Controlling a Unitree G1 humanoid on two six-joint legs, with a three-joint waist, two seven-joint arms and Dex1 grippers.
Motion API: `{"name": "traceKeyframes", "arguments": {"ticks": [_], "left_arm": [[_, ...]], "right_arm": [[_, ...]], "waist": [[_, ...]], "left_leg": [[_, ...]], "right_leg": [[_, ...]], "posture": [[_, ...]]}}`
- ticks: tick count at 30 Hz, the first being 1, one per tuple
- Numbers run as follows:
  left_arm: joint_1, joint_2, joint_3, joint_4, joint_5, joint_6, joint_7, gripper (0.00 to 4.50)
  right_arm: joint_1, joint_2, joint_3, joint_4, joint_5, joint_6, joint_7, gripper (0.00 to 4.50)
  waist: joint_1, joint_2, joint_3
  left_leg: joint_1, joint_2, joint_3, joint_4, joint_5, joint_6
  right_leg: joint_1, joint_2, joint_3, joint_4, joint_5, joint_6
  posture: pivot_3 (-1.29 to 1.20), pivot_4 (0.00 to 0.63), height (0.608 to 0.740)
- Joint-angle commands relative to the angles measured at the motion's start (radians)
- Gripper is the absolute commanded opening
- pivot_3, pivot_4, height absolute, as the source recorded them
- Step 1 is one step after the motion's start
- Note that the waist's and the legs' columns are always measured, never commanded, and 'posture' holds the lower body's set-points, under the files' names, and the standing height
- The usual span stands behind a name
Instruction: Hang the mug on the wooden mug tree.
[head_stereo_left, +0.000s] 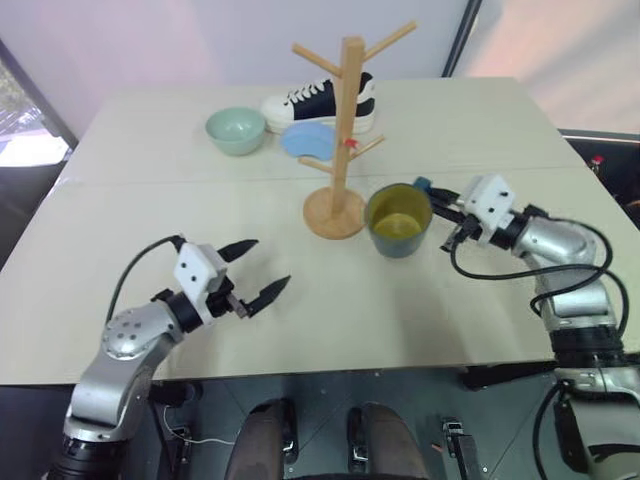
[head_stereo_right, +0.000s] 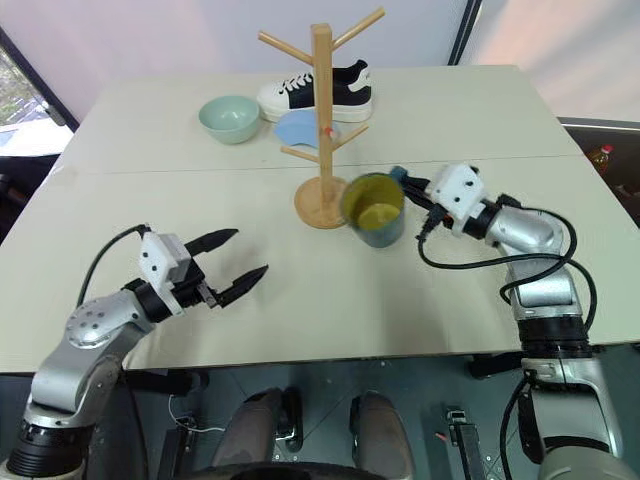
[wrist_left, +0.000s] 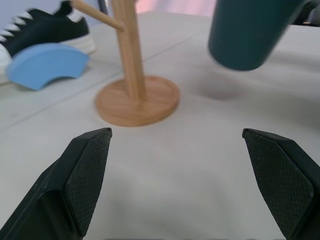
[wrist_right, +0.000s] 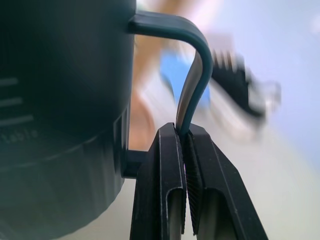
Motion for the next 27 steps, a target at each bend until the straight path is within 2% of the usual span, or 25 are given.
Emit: {"name": "traceKeyframes", "arguments": {"ticks": [1, 7, 11, 16, 27], "left_arm": [[-0.039, 0.031, 0.049, 0.0, -0.023, -0.014, -0.027, 4.5], [-0.104, 0.072, 0.087, -0.036, -0.1, 0.042, -0.055, 4.5], [-0.12, 0.092, 0.123, -0.104, -0.217, 0.12, -0.057, 4.5], [-0.139, 0.106, 0.144, -0.152, -0.281, 0.172, -0.028, 4.5], [-0.169, 0.111, 0.152, -0.154, -0.306, 0.18, -0.007, 4.5]], "right_arm": [[-0.064, -0.027, 0.038, -0.213, -0.04, 0.218, -0.041, 0.03], [-0.217, -0.01, 0.118, -0.257, -0.108, 0.429, -0.094, 0.03], [-0.277, 0.01, 0.15, -0.247, -0.126, 0.504, -0.105, 0.03], [-0.302, 0.018, 0.163, -0.215, -0.141, 0.522, -0.116, 0.03], [-0.36, 0.074, 0.214, -0.108, -0.186, 0.485, -0.142, 0.03]], "waist": [[0.001, -0.001, 0.0], [0.0, -0.001, 0.0], [-0.002, -0.001, 0.0], [-0.001, -0.001, 0.0], [-0.002, -0.001, 0.0]], "left_leg": [[0.0, 0.0, 0.0, 0.0, 0.0, -0.001], [-0.004, -0.001, 0.0, 0.0, 0.0, -0.001], [-0.01, -0.001, 0.0, 0.001, 0.003, 0.0], [-0.012, -0.002, 0.0, 0.001, 0.005, -0.003], [-0.011, -0.001, 0.0, 0.003, 0.007, -0.001]], "right_leg": [[0.0, 0.0, 0.0, 0.0, 0.0, 0.0], [-0.004, -0.002, 0.0, -0.001, 0.0, -0.002], [-0.008, -0.002, -0.001, -0.002, 0.001, -0.001], [-0.01, -0.001, -0.001, -0.001, 0.001, -0.001], [-0.009, 0.001, -0.001, 0.001, 0.002, 0.001]], "posture": [[0.0, 0.15, 0.73], [0.0, 0.15, 0.73], [0.0, 0.15, 0.73], [0.0, 0.15, 0.73], [0.0, 0.15, 0.73]]}}
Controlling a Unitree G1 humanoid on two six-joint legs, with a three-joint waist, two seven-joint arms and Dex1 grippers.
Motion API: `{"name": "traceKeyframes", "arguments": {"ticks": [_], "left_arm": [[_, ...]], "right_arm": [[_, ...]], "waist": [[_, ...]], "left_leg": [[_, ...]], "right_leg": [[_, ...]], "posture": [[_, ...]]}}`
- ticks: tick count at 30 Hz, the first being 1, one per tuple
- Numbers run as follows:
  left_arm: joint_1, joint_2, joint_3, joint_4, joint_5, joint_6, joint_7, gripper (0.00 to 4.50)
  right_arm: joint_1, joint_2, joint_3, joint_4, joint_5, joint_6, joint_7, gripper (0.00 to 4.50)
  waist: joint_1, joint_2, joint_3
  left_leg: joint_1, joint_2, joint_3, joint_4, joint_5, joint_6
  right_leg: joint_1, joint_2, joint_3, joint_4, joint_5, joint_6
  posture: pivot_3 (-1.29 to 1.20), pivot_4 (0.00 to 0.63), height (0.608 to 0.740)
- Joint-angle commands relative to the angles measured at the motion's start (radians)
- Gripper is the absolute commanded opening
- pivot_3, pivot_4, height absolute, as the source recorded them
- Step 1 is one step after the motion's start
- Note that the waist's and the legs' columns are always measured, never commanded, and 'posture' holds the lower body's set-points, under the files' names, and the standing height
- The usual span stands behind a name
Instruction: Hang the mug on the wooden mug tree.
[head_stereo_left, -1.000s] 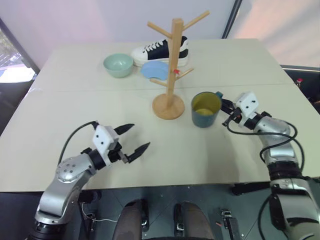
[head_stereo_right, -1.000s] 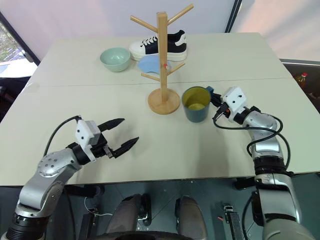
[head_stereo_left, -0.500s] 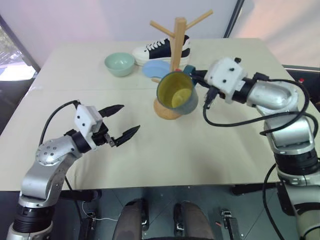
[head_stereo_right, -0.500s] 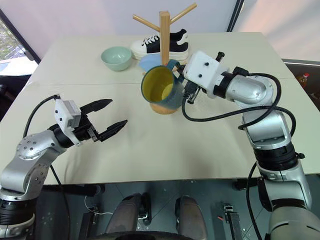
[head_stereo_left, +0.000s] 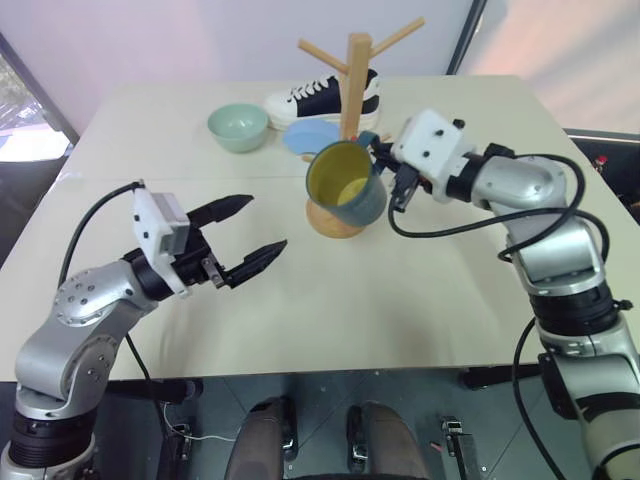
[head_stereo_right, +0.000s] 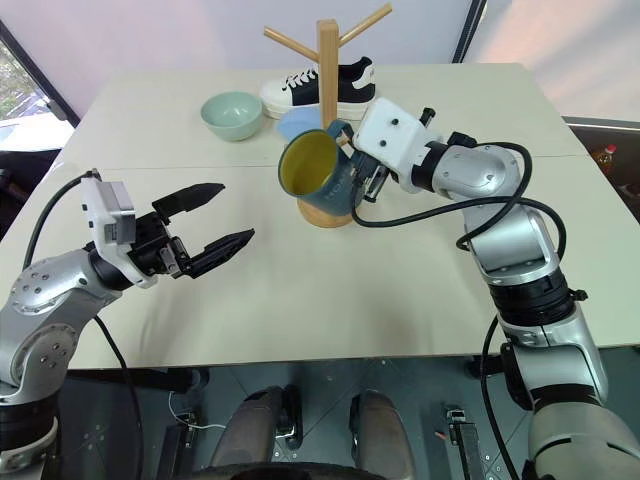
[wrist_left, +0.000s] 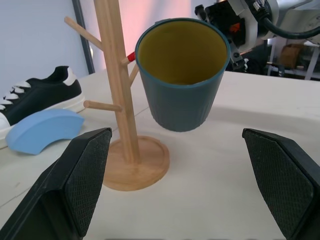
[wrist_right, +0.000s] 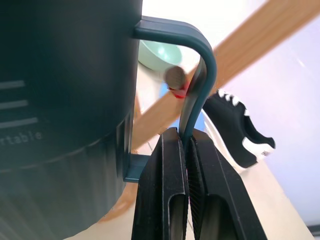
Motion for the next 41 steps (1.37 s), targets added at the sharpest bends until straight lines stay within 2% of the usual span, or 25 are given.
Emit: {"name": "traceKeyframes", "arguments": {"ticks": [1, 8, 11, 17, 21, 24, 29, 33, 41], "left_arm": [[-0.034, 0.006, 0.021, -0.028, -0.021, -0.007, 0.007, 4.5], [-0.053, 0.0, 0.015, -0.026, -0.021, -0.009, 0.021, 4.5], [-0.053, -0.003, 0.011, -0.03, -0.019, -0.011, 0.028, 4.5], [-0.056, -0.008, 0.01, -0.028, -0.019, -0.015, 0.036, 4.5], [-0.051, -0.011, 0.02, -0.02, -0.013, -0.007, 0.056, 4.5], [-0.044, -0.046, 0.05, 0.042, 0.024, -0.015, 0.132, 4.5], [-0.008, -0.097, 0.097, 0.137, 0.084, -0.06, 0.201, 4.5], [0.076, -0.156, 0.158, 0.286, 0.16, -0.139, 0.263, 4.5], [0.167, -0.204, 0.165, 0.33, 0.207, -0.199, 0.274, 4.5]], "right_arm": [[-0.062, 0.024, 0.004, 0.027, -0.035, -0.02, -0.033, 0.03], [-0.105, 0.068, 0.023, 0.105, -0.083, -0.022, -0.072, 0.03], [-0.11, 0.075, 0.021, 0.106, -0.082, -0.02, -0.07, 0.97], [-0.12, 0.059, 0.012, 0.09, -0.096, -0.03, -0.073, 3.91], [-0.101, -0.003, -0.086, 0.076, -0.031, -0.03, -0.028, 3.91], [-0.02, -0.001, -0.276, 0.084, 0.147, 0.018, 0.011, 3.91], [0.148, 0.039, -0.435, 0.082, 0.357, 0.005, 0.083, 3.91], [0.315, 0.134, -0.458, 0.109, 0.401, -0.016, 0.023, 3.91], [0.441, 0.245, -0.428, 0.21, 0.382, -0.16, -0.037, 3.91]], "waist": [[0.001, 0.0, 0.0], [0.002, 0.0, 0.0], [0.002, 0.0, 0.0], [0.001, 0.0, 0.0], [0.005, 0.0, 0.0], [0.007, -0.002, -0.001], [0.001, -0.003, -0.002], [-0.002, -0.004, -0.003], [0.005, -0.005, -0.003]], "left_leg": [[0.0, 0.0, 0.0, 0.0, 0.0, 0.0], [0.0, 0.0, 0.0, 0.0, 0.001, -0.001], [0.0, 0.0, 0.0, 0.0, 0.001, -0.001], [0.0, 0.0, 0.0, 0.0, 0.001, -0.001], [0.0, 0.0, 0.0, 0.0, 0.001, -0.001], [0.0, 0.0, 0.0, 0.0, 0.001, -0.001], [0.002, 0.0, -0.001, 0.0, 0.0, 0.002], [0.006, 0.001, 0.0, -0.001, -0.003, 0.006], [0.006, 0.001, 0.0, 0.001, -0.001, 0.007]], "right_leg": [[0.0, 0.0, 0.0, 0.0, 0.0, 0.0], [0.0, 0.0, 0.0, 0.0, 0.0, 0.0], [0.0, 0.0, 0.0, 0.0, 0.0, 0.0], [0.0, 0.001, 0.0, 0.001, 0.0, 0.0], [0.0, 0.001, 0.0, 0.001, 0.0, 0.0], [0.001, 0.0, 0.0, 0.0, 0.0, 0.0], [0.003, 0.001, -0.001, 0.0, 0.001, 0.001], [0.006, 0.001, 0.0, 0.001, 0.001, 0.0], [0.006, 0.0, 0.0, 0.0, 0.002, 0.0]], "posture": [[0.0, 0.15, 0.73], [0.0, 0.15, 0.73], [0.0, 0.15, 0.73], [0.0, 0.15, 0.73], [0.0, 0.15, 0.73], [0.0, 0.15, 0.73], [0.0, 0.15, 0.73], [0.0, 0.15, 0.73], [0.0, 0.15, 0.73]]}}
